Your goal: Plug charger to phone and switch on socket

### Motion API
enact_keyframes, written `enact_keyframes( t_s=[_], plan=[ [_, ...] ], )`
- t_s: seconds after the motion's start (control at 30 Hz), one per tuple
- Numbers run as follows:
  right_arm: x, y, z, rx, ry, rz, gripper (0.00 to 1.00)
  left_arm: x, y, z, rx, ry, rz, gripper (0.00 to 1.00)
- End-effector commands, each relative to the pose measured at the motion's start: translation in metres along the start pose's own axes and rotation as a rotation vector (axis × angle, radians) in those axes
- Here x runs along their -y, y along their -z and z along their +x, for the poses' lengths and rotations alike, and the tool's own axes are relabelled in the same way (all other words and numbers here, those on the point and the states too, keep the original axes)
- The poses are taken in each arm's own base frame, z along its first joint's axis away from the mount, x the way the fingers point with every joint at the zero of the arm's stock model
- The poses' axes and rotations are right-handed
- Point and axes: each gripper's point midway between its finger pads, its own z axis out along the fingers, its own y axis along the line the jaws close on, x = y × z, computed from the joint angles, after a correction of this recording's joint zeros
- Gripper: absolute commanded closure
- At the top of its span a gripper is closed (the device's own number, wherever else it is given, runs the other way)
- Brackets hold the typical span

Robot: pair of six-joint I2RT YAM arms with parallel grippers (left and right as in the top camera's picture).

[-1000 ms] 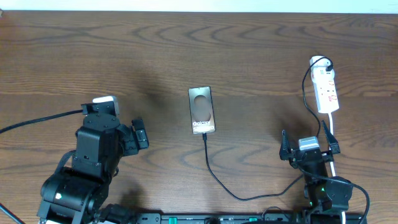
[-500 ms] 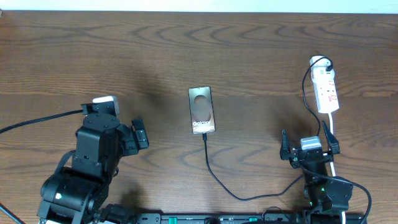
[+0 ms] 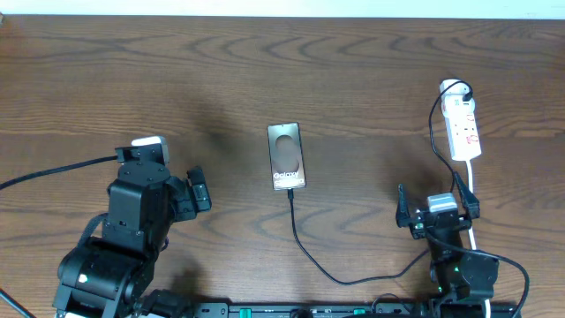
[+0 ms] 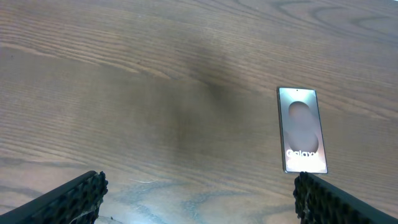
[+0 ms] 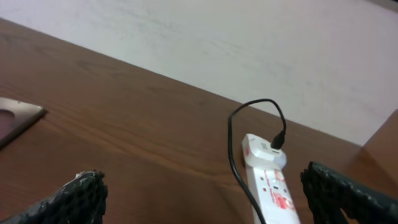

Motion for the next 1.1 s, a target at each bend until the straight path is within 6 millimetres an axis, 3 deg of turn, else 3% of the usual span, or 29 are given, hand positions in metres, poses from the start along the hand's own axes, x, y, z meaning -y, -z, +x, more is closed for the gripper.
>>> enact_keyframes(
  t_s=[0.0, 0.37, 0.53, 1.07],
  plan=[
    [0.002, 0.0, 0.002, -0.008, -0.054, 0.018, 0.01, -0.004, -0.001, 0.0, 0.004, -0.003, -0.02, 0.02],
    [0.007, 0.0, 0.005, -0.02, -0.088, 0.048, 0.01, -0.004, -0.001, 0.0, 0.004, -0.003, -0.02, 0.02],
    [-0.003, 0.0, -0.001, 0.006, -0.117, -0.012, 0.01, -0.004, -0.001, 0.0, 0.004, -0.003, -0.02, 0.02],
    [-0.003, 0.0, -0.001, 0.004, -0.116, -0.011, 0.01, -0.004, -0.001, 0.0, 0.004, -0.003, -0.02, 0.02]
  ],
)
